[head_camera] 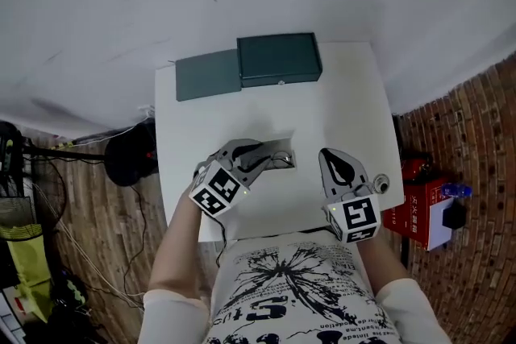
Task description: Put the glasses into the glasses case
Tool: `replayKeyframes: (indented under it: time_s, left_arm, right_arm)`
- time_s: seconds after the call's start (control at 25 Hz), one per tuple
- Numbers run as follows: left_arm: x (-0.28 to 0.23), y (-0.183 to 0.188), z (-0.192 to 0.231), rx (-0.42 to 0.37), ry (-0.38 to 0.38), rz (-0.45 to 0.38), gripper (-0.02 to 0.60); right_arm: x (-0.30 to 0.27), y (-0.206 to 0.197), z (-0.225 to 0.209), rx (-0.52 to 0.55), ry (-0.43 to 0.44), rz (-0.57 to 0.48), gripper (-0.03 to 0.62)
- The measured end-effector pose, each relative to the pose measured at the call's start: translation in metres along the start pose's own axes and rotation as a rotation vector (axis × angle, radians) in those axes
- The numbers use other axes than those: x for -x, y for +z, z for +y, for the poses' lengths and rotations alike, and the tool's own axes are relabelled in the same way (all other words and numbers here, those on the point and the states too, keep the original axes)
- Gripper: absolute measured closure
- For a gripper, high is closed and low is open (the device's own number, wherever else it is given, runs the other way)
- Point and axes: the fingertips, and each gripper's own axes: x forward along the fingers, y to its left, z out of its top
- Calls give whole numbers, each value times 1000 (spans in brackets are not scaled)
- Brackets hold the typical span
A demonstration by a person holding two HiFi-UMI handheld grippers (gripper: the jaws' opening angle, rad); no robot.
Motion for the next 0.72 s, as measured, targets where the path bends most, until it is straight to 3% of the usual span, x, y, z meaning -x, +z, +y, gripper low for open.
replayKeyframes:
  time_s: [0.16, 0.32, 0.56, 0.72]
  left_arm:
    - [41, 36, 17, 35, 162, -122, 460]
    - [82, 58, 25, 50, 318, -208, 538]
    - [130, 72, 18, 85, 436, -287, 566]
    - [161, 70, 19, 149, 569, -318, 568]
  right_arm:
    - [3, 19, 5, -2, 23, -40, 579]
    - [6, 37, 13, 26, 45, -77, 579]
    - [13, 56, 24, 68, 82, -121, 579]
    - [19, 65, 32, 93, 109, -150, 579]
